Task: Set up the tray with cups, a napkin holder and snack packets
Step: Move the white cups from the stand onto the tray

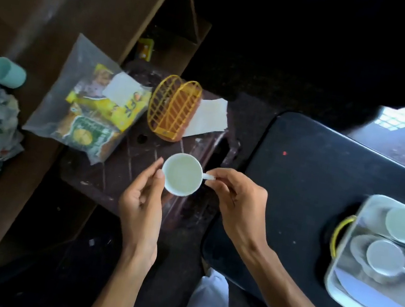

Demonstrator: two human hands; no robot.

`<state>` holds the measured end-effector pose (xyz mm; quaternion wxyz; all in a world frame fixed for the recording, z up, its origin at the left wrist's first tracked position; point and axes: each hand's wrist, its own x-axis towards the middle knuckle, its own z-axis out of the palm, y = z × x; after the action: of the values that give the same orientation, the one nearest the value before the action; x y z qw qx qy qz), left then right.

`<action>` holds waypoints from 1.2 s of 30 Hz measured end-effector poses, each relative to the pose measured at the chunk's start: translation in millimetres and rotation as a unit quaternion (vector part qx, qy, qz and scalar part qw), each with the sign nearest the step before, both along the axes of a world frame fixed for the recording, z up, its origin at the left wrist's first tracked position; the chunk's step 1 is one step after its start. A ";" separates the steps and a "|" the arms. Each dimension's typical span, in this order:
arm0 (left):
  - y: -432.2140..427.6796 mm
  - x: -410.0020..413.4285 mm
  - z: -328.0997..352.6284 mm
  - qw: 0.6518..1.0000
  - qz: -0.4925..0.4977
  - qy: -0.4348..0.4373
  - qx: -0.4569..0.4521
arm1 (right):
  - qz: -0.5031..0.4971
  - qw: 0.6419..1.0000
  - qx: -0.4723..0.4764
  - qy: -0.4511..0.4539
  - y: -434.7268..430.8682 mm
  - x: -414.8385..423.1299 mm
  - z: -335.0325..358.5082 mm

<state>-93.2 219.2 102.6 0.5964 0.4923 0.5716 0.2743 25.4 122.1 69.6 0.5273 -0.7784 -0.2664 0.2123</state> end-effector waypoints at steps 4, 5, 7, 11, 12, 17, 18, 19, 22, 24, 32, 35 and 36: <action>-59.5 28.6 14.6 0.998 -0.049 -0.017 -0.018 | -0.051 0.999 -0.003 -0.003 -68.9 18.3 14.8; -74.9 36.3 17.3 0.998 -0.065 -0.016 -0.020 | -0.064 0.998 -0.007 -0.007 -87.3 23.0 18.4; -107.0 52.3 20.9 0.995 -0.099 -0.020 -0.027 | -0.091 0.995 -0.018 -0.020 -127.1 33.5 26.0; -171.2 86.6 22.6 0.985 -0.165 -0.026 -0.040 | -0.145 0.988 -0.034 -0.052 -205.8 56.2 38.4; -187.5 95.1 21.6 0.982 -0.182 -0.026 -0.044 | -0.160 0.986 -0.034 -0.040 -225.0 61.1 39.9; -265.1 134.5 10.1 0.965 -0.260 -0.010 -0.045 | -0.216 0.972 -0.082 -0.037 -316.7 83.0 36.2; -281.7 141.6 6.6 0.962 -0.270 -0.005 -0.043 | -0.219 0.970 -0.095 -0.038 -334.6 87.1 34.2; -297.6 147.6 2.4 0.959 -0.279 0.003 -0.038 | -0.222 0.969 -0.104 -0.038 -351.2 90.6 31.6; -339.6 161.2 -13.0 0.954 -0.298 0.025 -0.028 | -0.238 0.964 -0.117 -0.026 -391.4 97.9 17.7; -361.2 168.7 -24.0 0.950 -0.308 0.043 -0.025 | -0.250 0.961 -0.119 -0.014 -411.9 103.1 4.6; -394.6 190.9 -60.7 0.948 -0.306 0.071 -0.045 | -0.245 0.962 -0.123 0.017 -445.4 119.3 -44.5; -397.4 192.9 -72.2 0.948 -0.306 0.076 -0.049 | -0.240 0.963 -0.120 0.015 -449.2 120.0 -55.4; -398.6 192.2 -75.3 0.948 -0.305 0.078 -0.049 | -0.239 0.963 -0.120 0.015 -450.6 119.4 -58.4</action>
<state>99.0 -179.4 27.3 0.6284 0.6328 0.4523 0.0115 144.8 -328.5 11.1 0.4692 -0.8739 -0.0372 0.1220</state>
